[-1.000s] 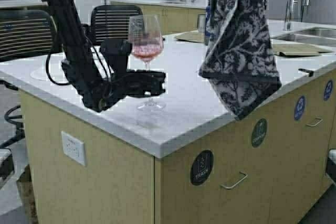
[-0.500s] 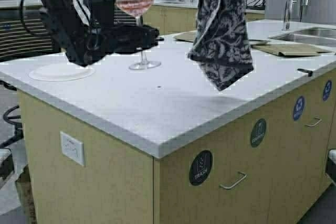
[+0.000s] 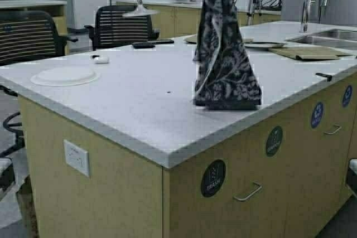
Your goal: Get the cloth and wipe up the spill under the wine glass
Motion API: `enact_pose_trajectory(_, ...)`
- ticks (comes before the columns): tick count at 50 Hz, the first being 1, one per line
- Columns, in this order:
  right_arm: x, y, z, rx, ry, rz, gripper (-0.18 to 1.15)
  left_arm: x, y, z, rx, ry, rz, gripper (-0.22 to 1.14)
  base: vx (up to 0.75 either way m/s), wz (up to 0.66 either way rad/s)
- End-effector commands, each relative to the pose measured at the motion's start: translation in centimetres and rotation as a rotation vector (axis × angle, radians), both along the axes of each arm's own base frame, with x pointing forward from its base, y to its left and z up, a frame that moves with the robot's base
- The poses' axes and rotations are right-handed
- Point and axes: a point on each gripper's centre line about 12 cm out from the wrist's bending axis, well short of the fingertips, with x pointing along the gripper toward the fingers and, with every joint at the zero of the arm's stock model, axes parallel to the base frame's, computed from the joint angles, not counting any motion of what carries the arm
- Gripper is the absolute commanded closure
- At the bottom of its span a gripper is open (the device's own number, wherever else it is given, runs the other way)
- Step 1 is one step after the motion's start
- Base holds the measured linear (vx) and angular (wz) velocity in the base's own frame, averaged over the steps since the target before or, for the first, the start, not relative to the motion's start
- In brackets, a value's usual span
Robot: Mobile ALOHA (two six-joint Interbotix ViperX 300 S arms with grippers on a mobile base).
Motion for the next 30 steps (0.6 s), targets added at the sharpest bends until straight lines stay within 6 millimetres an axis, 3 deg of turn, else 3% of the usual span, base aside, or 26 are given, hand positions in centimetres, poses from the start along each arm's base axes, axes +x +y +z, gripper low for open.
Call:
enact_pose_trajectory(1,-0.5,3.2,-0.2,0.027,-0.006,0.060,0.91,-0.3,0.2,5.5,-0.014,-0.074,0.015,0.79,0.00,0.00)
enact_pose_trajectory(12,-1.2,8.3,-6.2,0.007,0.096,0.149,0.91,-0.2,0.6,9.7,0.023,-0.108,0.038,0.79,0.00,0.00)
enact_pose_trajectory(19,-2.6,12.1,-9.3,-0.003,0.148,0.219,0.91,-0.3,0.6,11.9,0.026,-0.141,0.044,0.79,0.00,0.00)
enact_pose_trajectory(25,-4.9,15.6,-10.9,-0.018,0.173,0.294,0.91,-0.2,0.9,12.6,0.028,-0.149,0.053,0.79,0.00,0.00)
enact_pose_trajectory(30,-6.9,18.2,-11.1,-0.023,0.172,0.354,0.91,-0.1,1.1,12.7,0.027,-0.152,0.059,0.79,0.00,0.00)
